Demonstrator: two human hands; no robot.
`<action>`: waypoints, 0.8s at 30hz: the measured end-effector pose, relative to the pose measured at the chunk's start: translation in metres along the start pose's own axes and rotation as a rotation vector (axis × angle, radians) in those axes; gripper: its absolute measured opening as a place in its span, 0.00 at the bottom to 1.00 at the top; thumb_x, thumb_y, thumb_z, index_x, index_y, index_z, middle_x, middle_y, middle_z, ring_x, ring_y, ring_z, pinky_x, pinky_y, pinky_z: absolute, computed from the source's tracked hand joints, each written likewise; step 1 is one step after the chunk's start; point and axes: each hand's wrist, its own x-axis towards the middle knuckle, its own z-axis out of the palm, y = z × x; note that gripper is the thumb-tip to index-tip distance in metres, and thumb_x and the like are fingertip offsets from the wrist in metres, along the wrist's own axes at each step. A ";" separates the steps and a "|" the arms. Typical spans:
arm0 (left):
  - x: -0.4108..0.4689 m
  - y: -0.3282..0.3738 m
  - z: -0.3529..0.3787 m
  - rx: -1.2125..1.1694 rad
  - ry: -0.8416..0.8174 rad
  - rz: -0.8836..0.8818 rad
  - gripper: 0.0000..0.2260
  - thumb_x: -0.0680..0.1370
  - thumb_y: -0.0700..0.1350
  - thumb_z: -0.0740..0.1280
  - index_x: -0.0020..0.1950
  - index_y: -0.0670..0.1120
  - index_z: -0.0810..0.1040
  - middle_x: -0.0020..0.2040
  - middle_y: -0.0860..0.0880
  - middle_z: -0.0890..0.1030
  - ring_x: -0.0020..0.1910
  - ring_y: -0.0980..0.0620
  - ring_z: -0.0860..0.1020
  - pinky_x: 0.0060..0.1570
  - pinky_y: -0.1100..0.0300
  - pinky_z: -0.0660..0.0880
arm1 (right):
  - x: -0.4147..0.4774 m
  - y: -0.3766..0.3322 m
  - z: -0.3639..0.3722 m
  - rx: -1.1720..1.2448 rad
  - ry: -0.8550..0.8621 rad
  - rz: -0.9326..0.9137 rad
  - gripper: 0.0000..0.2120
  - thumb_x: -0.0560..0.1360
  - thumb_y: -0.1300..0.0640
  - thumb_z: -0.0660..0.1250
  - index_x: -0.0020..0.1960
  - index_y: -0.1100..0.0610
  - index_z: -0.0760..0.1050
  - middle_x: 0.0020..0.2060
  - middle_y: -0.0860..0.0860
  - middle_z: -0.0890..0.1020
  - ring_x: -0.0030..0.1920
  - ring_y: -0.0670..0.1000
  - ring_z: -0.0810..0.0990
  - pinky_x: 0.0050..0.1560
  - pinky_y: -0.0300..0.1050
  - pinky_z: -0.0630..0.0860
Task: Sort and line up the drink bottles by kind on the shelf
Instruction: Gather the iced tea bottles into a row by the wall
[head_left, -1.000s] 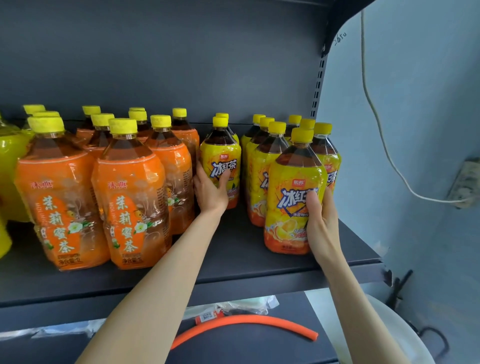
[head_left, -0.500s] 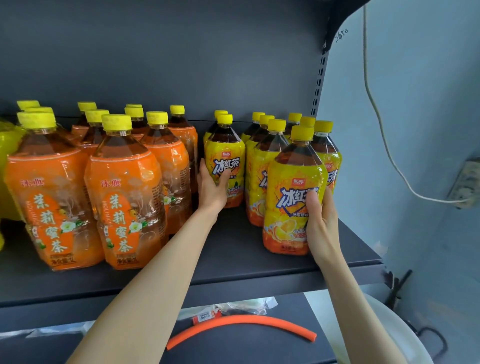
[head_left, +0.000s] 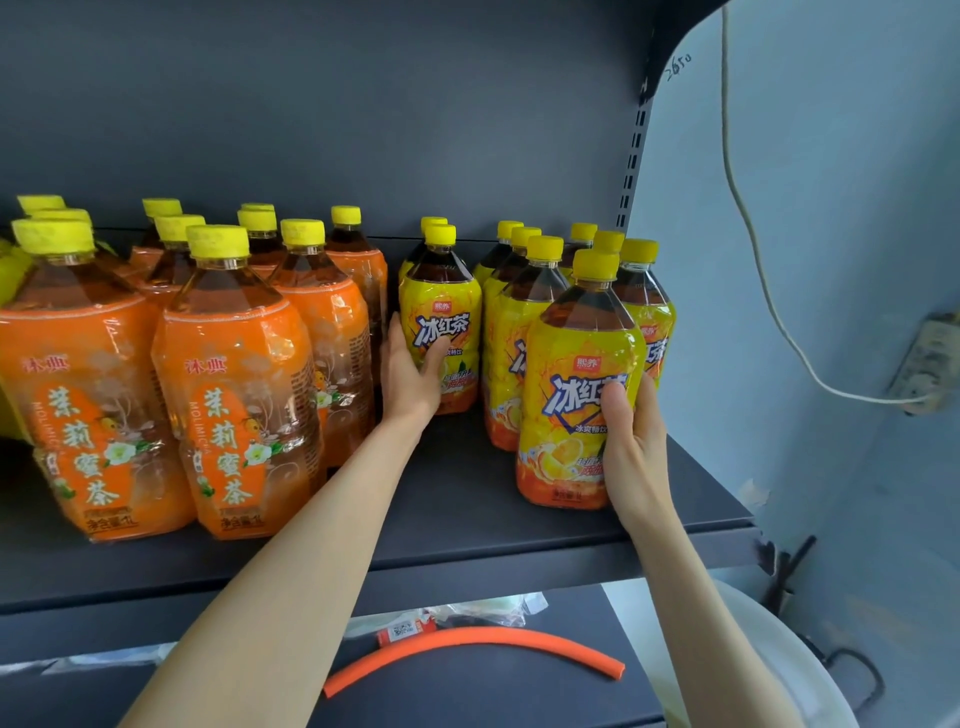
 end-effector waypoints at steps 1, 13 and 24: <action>0.001 0.000 -0.001 -0.004 -0.001 0.002 0.31 0.79 0.51 0.63 0.77 0.46 0.54 0.73 0.45 0.64 0.72 0.46 0.63 0.71 0.51 0.61 | 0.000 0.000 0.000 0.000 0.002 -0.002 0.18 0.74 0.43 0.58 0.63 0.45 0.69 0.55 0.45 0.81 0.52 0.43 0.82 0.43 0.35 0.79; -0.020 0.015 -0.012 -0.067 -0.091 -0.150 0.35 0.78 0.57 0.62 0.78 0.48 0.49 0.76 0.47 0.60 0.74 0.46 0.60 0.71 0.46 0.61 | -0.004 -0.002 -0.002 -0.173 0.081 0.019 0.21 0.68 0.30 0.58 0.57 0.36 0.72 0.58 0.43 0.73 0.59 0.45 0.76 0.61 0.54 0.76; -0.101 0.052 -0.030 -0.416 -0.152 0.027 0.29 0.77 0.66 0.50 0.73 0.52 0.62 0.62 0.55 0.74 0.58 0.65 0.74 0.56 0.69 0.72 | -0.020 -0.013 0.051 -0.094 -0.055 0.002 0.26 0.69 0.38 0.69 0.62 0.48 0.70 0.50 0.41 0.79 0.48 0.36 0.79 0.46 0.35 0.77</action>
